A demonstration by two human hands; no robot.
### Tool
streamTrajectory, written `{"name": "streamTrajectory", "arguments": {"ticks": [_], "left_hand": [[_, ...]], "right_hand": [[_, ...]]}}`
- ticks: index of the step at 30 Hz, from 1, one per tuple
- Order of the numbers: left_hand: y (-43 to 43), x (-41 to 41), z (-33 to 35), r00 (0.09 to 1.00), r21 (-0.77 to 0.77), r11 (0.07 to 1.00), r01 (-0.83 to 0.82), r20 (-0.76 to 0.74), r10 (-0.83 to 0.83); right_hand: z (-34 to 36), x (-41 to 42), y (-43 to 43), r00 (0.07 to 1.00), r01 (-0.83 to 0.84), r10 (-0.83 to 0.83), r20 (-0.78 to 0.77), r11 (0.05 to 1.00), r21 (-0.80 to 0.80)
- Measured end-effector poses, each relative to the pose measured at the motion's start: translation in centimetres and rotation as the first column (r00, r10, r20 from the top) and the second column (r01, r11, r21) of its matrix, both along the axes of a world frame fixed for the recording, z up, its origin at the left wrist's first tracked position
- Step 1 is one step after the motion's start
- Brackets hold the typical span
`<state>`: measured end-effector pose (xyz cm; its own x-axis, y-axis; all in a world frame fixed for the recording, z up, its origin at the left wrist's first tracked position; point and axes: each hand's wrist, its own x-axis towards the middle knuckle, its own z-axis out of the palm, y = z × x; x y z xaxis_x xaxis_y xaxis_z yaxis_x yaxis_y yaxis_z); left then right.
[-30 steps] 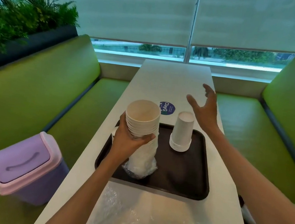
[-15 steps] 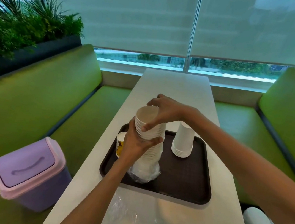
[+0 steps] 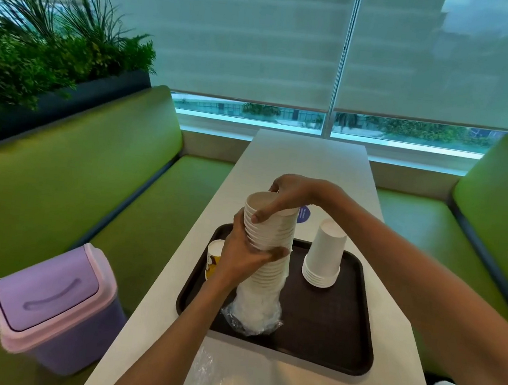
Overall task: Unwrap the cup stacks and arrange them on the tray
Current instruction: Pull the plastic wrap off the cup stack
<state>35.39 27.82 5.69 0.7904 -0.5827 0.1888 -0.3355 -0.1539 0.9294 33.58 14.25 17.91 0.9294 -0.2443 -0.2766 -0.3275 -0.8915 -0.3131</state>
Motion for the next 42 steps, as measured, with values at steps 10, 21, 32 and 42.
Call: {"name": "streamTrajectory", "arguments": {"ticks": [10, 21, 32, 42], "left_hand": [[-0.1, 0.6, 0.0, 0.998, 0.031, 0.999, 0.038, -0.041, -0.037], [-0.4, 0.7, -0.1, 0.999, 0.063, 0.997, 0.035, -0.021, -0.034], [0.7, 1.0, 0.1, 0.998, 0.029, 0.999, -0.026, -0.063, 0.028], [0.7, 0.5, 0.2, 0.999, 0.029, 0.999, -0.021, -0.050, 0.023]], "right_hand": [[0.6, 0.2, -0.5, 0.995, 0.029, -0.034, 0.093, 0.998, 0.057], [3.5, -1.3, -1.6, 0.975, 0.052, -0.071, 0.211, 0.994, 0.094], [3.9, -7.8, -7.3, 0.980, 0.176, -0.198, 0.027, 0.918, 0.356], [-3.6, -10.2, -10.1, 0.928, 0.261, -0.364, 0.081, 0.789, 0.556]]}}
